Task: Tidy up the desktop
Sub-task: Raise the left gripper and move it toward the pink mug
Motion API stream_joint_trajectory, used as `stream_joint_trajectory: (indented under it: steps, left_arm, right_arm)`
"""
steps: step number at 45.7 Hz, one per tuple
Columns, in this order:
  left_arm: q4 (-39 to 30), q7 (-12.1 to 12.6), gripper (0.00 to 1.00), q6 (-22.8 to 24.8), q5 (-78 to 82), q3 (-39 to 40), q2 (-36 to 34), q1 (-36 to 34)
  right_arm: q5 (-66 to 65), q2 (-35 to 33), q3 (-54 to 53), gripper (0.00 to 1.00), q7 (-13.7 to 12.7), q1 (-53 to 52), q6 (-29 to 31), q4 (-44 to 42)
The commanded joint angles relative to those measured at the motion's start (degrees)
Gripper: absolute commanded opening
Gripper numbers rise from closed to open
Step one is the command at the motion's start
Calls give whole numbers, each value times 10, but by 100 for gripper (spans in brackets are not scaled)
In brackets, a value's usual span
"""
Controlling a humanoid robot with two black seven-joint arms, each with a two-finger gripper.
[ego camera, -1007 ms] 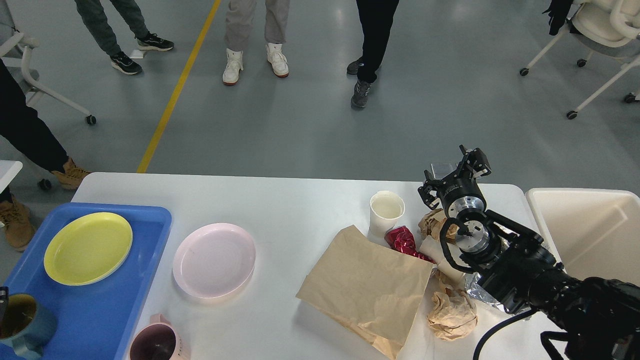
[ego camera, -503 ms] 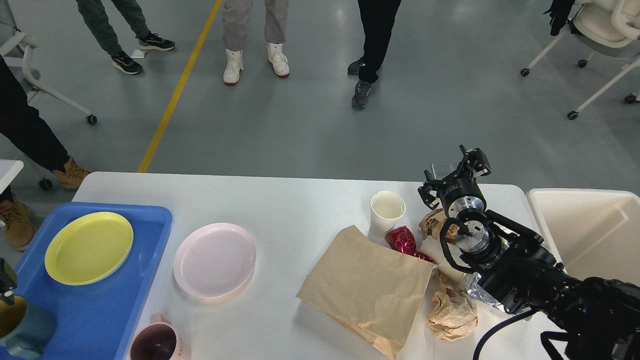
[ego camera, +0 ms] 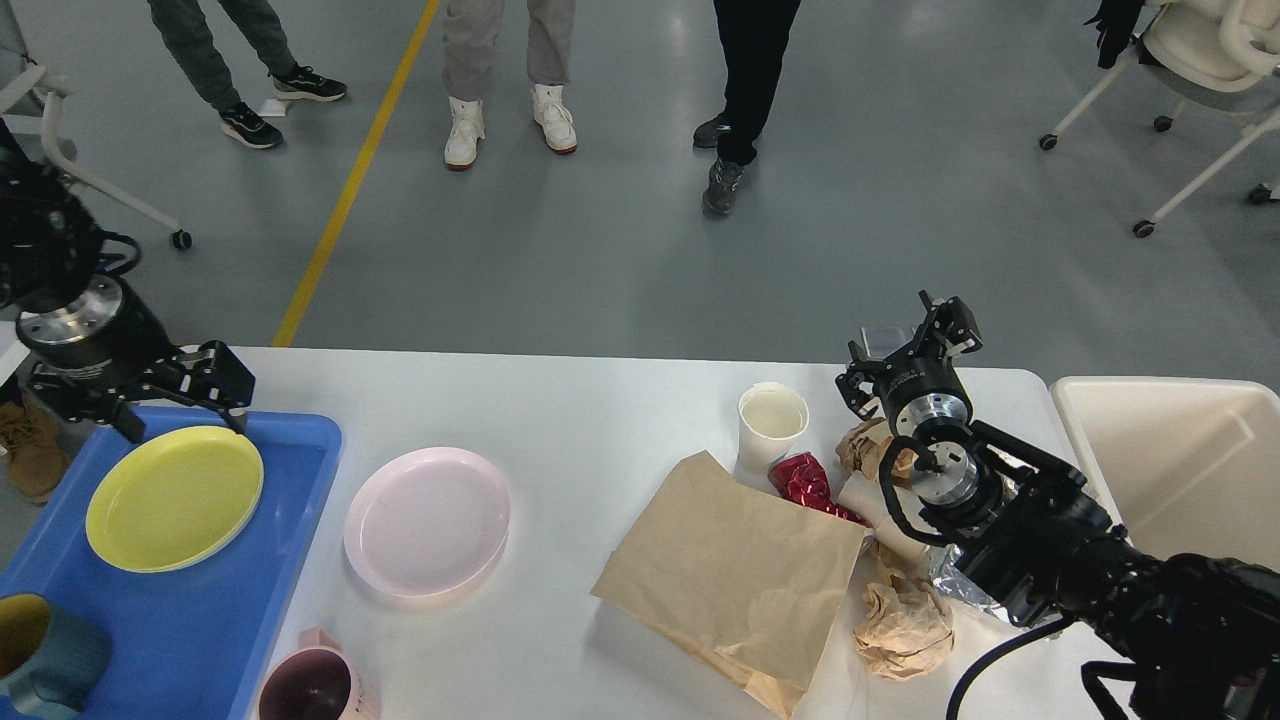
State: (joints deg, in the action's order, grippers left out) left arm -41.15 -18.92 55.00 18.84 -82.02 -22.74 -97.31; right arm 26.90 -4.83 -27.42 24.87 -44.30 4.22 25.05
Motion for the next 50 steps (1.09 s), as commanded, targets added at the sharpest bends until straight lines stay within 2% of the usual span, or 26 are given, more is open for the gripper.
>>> stream_joint_trajectory:
  steps: [1,10,18,23,28,38,50]
  left_arm:
    - [-47,-2,95,0,-4,-17,89,-43]
    - [-108,-2,95,0,-5,-18,147,-107]
    - [-155,-2,95,0,-5,-41,148,-193]
    - [-209,-3,95,0,-5,-60,149,-256]
    - [-249,-3,95,0,-5,-63,148,-286]
    - [-264,-4,95,0,-6,-61,167,-273]
    - [-264,1,93,0,-42,-57,177,-184]
  right_arm:
    - [0,0,0,100,0,0,0,0]
    - [0,0,0,100,0,0,0,0]
    - [0,0,0,100,0,0,0,0]
    - [0,0,0,100,0,0,0,0]
    - [0,0,0,100,0,0,0,0]
    - [0,0,0,100,0,0,0,0]
    - [1,0,0,100,0,0,0,0]
